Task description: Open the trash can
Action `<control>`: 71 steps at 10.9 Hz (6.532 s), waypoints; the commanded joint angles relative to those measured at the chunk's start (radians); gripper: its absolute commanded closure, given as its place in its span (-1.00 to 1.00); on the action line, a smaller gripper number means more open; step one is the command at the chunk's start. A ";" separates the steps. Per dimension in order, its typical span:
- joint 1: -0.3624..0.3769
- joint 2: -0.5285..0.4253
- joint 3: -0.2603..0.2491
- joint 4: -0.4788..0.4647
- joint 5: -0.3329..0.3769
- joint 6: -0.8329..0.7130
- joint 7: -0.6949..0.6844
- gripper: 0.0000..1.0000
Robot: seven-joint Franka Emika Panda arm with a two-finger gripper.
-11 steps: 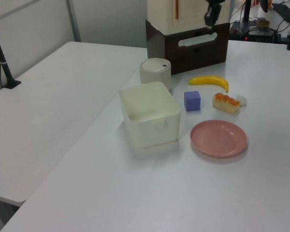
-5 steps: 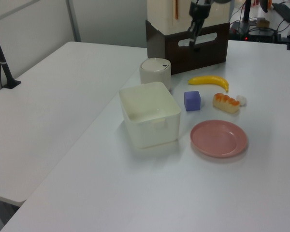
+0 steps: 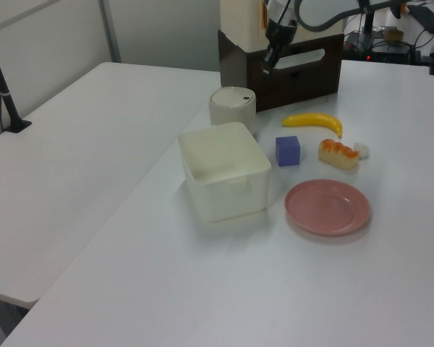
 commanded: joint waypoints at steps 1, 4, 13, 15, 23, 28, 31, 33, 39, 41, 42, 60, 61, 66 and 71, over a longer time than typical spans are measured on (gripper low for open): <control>-0.018 0.034 0.013 0.015 0.069 0.134 0.014 1.00; -0.024 0.104 0.029 0.016 0.082 0.257 0.009 1.00; -0.062 0.181 0.095 0.035 0.079 0.331 -0.046 1.00; -0.062 0.181 0.095 0.027 0.076 0.331 -0.046 1.00; -0.064 0.169 0.104 0.003 0.090 0.329 -0.086 1.00; -0.088 0.132 0.119 0.006 0.203 0.317 -0.018 1.00; -0.104 0.071 0.122 0.007 0.205 0.227 -0.006 1.00; -0.110 0.007 0.125 0.007 0.209 0.136 -0.006 1.00; -0.144 -0.191 0.119 0.009 0.243 -0.168 -0.021 1.00; -0.189 -0.279 0.112 0.015 0.245 -0.409 -0.079 1.00; -0.196 -0.319 0.099 0.039 0.240 -0.574 -0.089 1.00; -0.159 -0.387 0.040 -0.062 0.113 -0.677 -0.083 -1.00; -0.159 -0.374 0.040 -0.065 0.108 -0.656 -0.093 -1.00; -0.125 -0.360 0.041 -0.089 0.068 -0.556 -0.150 -1.00; -0.082 -0.359 0.043 -0.093 0.079 -0.550 -0.107 -1.00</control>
